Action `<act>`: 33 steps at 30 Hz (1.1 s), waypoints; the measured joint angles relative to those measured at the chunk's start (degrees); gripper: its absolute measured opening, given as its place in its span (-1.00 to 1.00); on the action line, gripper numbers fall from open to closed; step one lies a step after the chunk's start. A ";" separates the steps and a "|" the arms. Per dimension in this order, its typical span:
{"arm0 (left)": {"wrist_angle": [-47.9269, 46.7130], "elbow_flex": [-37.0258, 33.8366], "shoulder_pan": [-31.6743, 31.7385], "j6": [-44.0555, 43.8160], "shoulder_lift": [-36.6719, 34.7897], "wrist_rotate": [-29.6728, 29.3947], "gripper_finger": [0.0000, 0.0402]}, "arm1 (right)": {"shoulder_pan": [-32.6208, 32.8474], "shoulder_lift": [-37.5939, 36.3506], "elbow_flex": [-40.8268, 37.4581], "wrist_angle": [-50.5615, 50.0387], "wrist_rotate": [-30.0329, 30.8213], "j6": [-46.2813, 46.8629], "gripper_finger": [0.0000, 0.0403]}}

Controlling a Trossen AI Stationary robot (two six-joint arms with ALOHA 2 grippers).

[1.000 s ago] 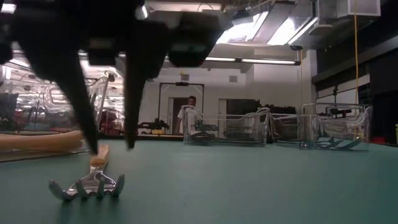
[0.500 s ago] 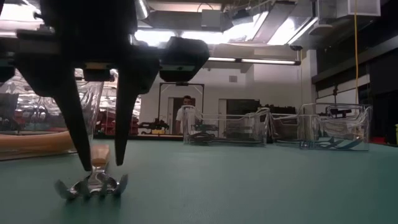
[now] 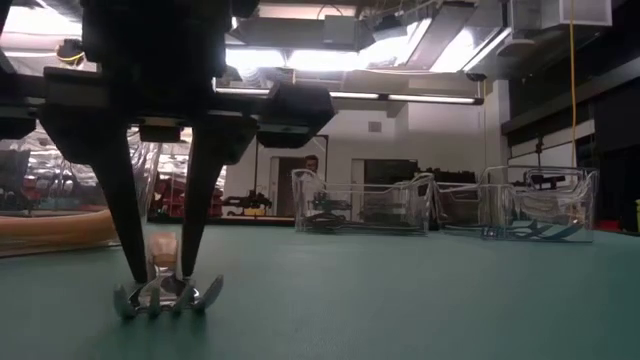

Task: Sort silverware by color (type)
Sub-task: Put the orange fork into the bottom transparent bin

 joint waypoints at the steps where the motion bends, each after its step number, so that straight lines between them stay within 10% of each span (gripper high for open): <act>1: 0.18 0.02 0.00 0.28 0.14 0.11 -0.60 | 0.00 0.00 0.00 0.01 0.00 0.00 -0.17; 21: -1.15 5.36 -0.17 13.24 -0.07 -3.12 -0.88 | -0.02 0.00 0.00 -0.18 0.00 -0.39 -0.17; 33: -27.76 23.62 -1.45 11.74 -0.18 -3.56 -0.88 | -0.02 0.00 0.00 -0.18 0.00 -0.44 -0.17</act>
